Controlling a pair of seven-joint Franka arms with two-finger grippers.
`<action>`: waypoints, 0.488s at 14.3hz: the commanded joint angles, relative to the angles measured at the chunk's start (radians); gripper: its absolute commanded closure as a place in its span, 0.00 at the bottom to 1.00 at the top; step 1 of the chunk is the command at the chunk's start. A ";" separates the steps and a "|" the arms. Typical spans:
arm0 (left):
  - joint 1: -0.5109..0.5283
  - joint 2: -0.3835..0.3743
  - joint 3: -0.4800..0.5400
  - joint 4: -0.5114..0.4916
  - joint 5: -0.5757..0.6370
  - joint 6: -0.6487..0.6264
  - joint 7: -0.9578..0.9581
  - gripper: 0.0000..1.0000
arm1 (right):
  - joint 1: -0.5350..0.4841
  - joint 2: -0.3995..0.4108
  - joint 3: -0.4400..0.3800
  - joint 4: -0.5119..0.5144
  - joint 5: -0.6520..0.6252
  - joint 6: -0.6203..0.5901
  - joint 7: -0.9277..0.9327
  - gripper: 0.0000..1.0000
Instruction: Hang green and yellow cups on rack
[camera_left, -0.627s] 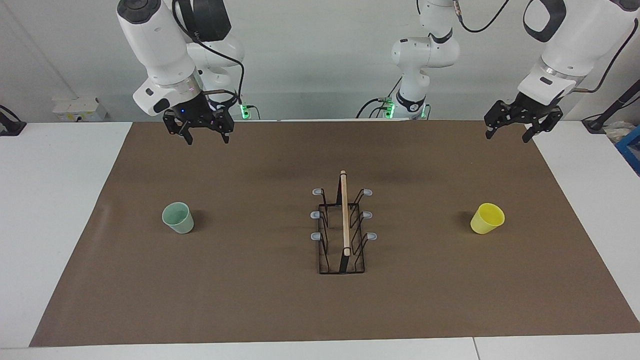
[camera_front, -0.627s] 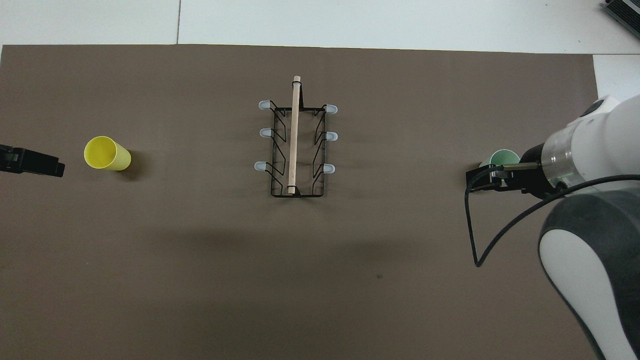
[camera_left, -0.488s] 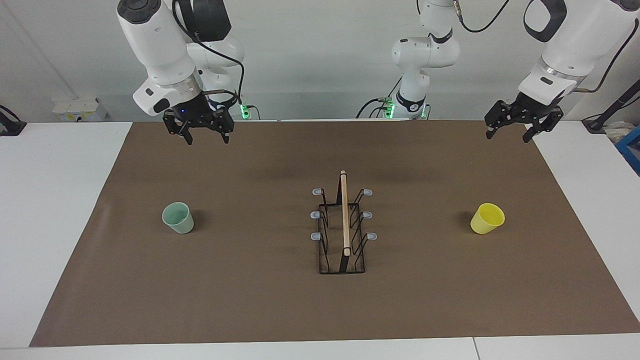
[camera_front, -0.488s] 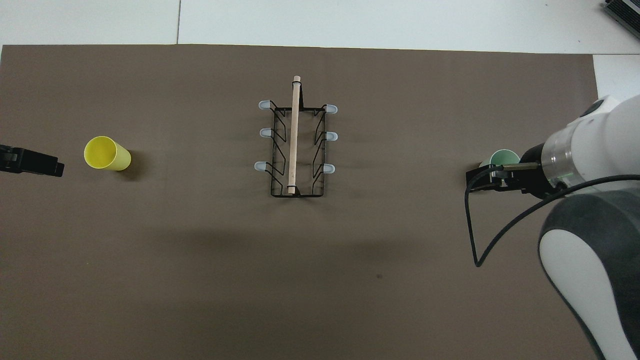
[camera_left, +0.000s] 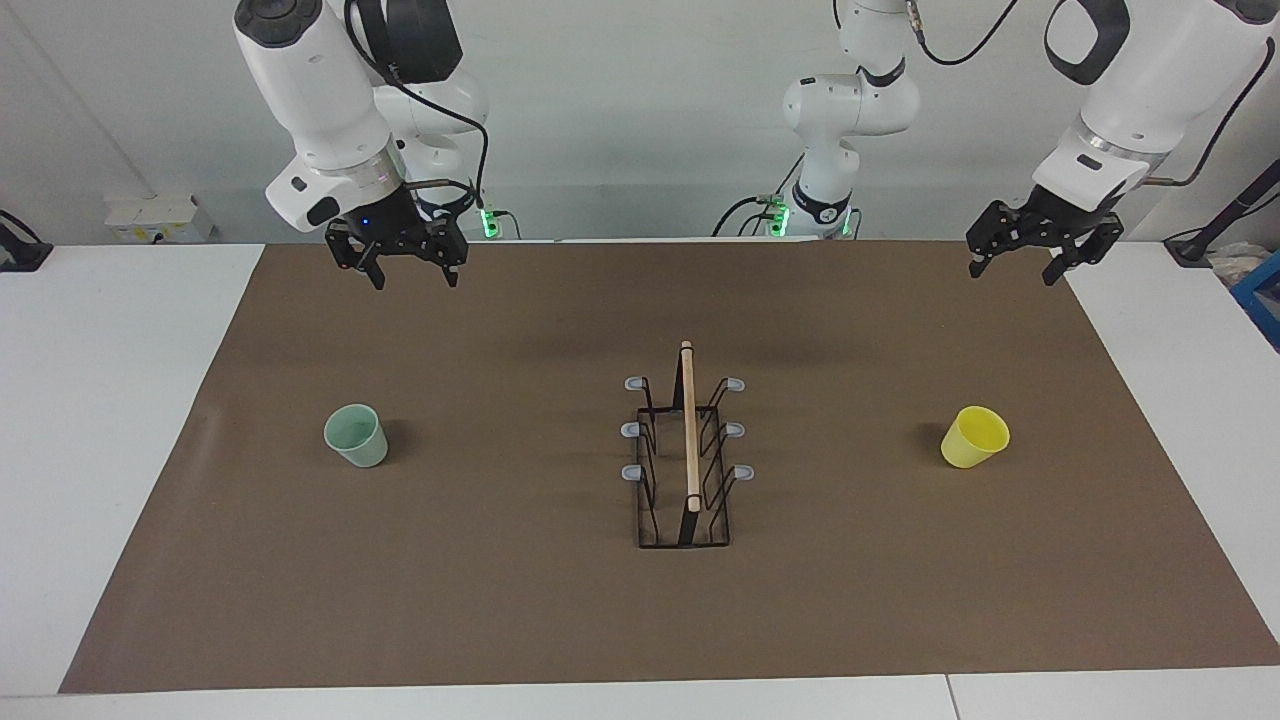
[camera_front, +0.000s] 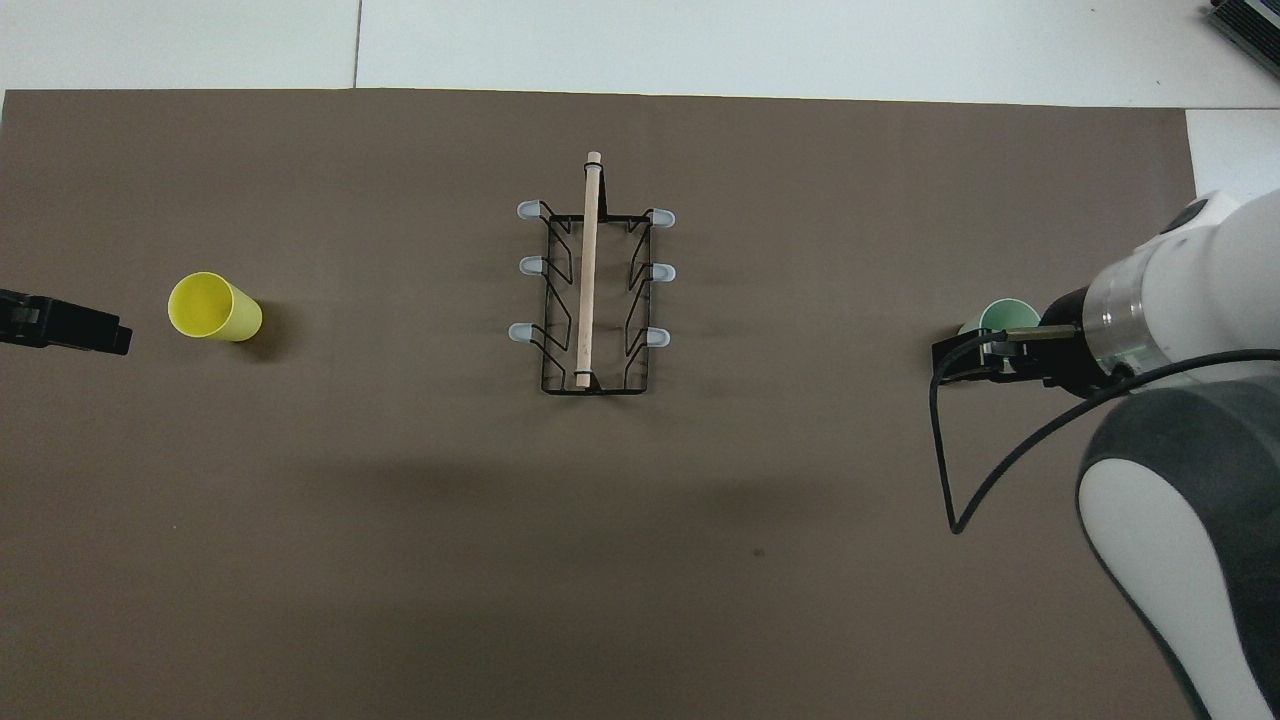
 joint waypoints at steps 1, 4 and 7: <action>0.008 -0.017 0.001 -0.016 -0.021 -0.008 -0.081 0.00 | -0.018 0.009 0.013 0.011 -0.013 0.013 -0.042 0.00; 0.011 0.000 0.004 -0.014 -0.054 -0.005 -0.151 0.00 | -0.018 0.009 0.013 0.011 -0.044 0.015 -0.055 0.00; 0.011 0.047 0.039 -0.002 -0.100 0.009 -0.268 0.00 | -0.013 0.009 0.013 0.009 -0.119 0.019 -0.215 0.00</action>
